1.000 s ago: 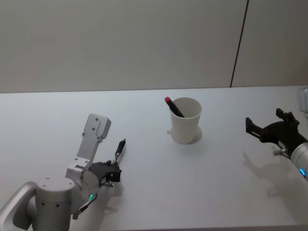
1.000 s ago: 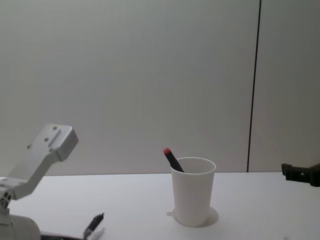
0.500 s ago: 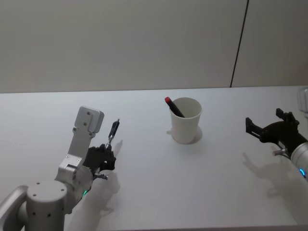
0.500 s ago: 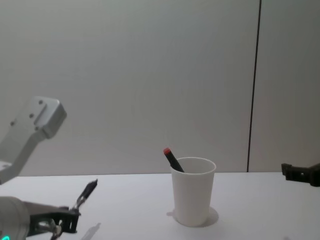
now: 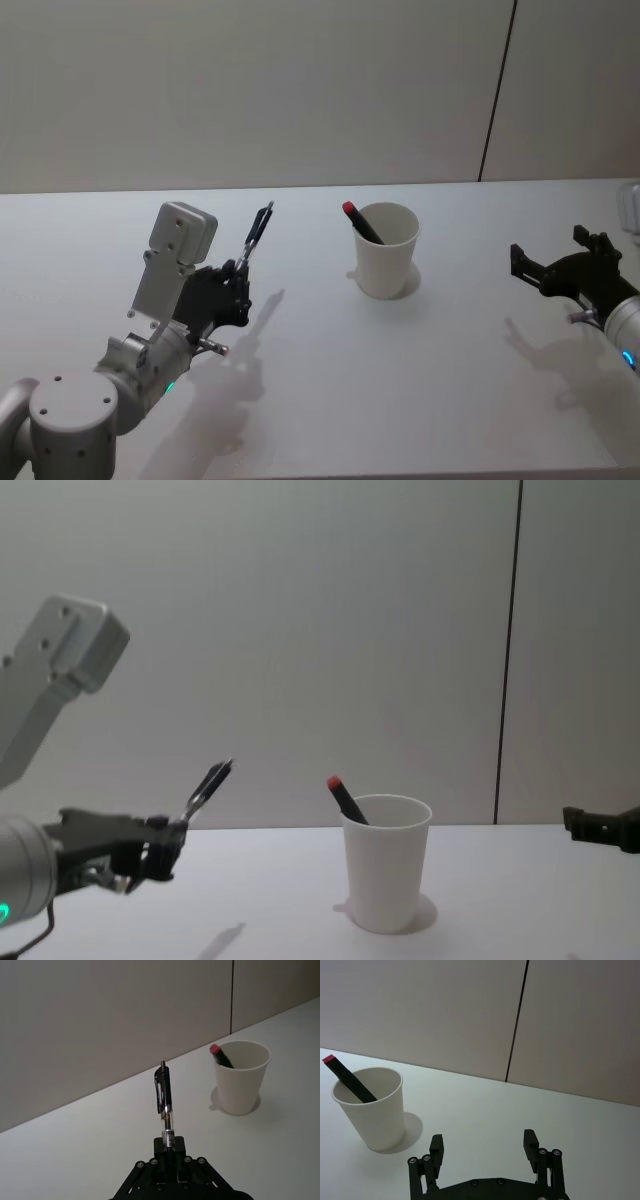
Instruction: Place the pen into the pen holder.
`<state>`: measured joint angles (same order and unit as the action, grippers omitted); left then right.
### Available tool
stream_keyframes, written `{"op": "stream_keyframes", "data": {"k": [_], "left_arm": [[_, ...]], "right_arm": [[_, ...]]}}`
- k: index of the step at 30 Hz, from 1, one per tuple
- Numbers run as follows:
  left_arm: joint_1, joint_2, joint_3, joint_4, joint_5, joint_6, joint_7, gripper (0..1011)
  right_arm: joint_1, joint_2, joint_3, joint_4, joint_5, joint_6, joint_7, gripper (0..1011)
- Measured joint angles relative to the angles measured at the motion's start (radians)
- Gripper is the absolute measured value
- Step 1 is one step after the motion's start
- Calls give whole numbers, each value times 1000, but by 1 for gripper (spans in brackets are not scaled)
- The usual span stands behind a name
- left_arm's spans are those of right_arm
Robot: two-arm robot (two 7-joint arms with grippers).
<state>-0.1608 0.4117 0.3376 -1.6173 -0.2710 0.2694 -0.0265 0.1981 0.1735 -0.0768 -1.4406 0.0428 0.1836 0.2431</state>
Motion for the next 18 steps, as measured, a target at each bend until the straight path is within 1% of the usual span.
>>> {"op": "stream_keyframes", "data": {"k": [1,2,4,6,7,10,18], "left_arm": [[-3,3,-2,-3,8,-14,-18,129],[-3,3,-2,-3,8,-14,-18,129],[-9,7,-3,-5,22,-39,-55,129],[-12,9,-5,-5,29,-54,-78,129],[-17,11,-5,-5,35,-69,-102,129],[-25,12,-6,-1,43,-87,-132,129],[-60,8,-8,29,61,-159,-260,129]], "right_arm": [[0,0,0,0,0,0,0,1001],[0,0,0,0,0,0,0,1001],[0,0,0,0,0,0,0,1001],[0,0,0,0,0,0,0,1002],[0,0,0,0,0,0,0,1001],[0,0,0,0,0,0,0,1001],[0,0,0,0,0,0,0,1001]]}}
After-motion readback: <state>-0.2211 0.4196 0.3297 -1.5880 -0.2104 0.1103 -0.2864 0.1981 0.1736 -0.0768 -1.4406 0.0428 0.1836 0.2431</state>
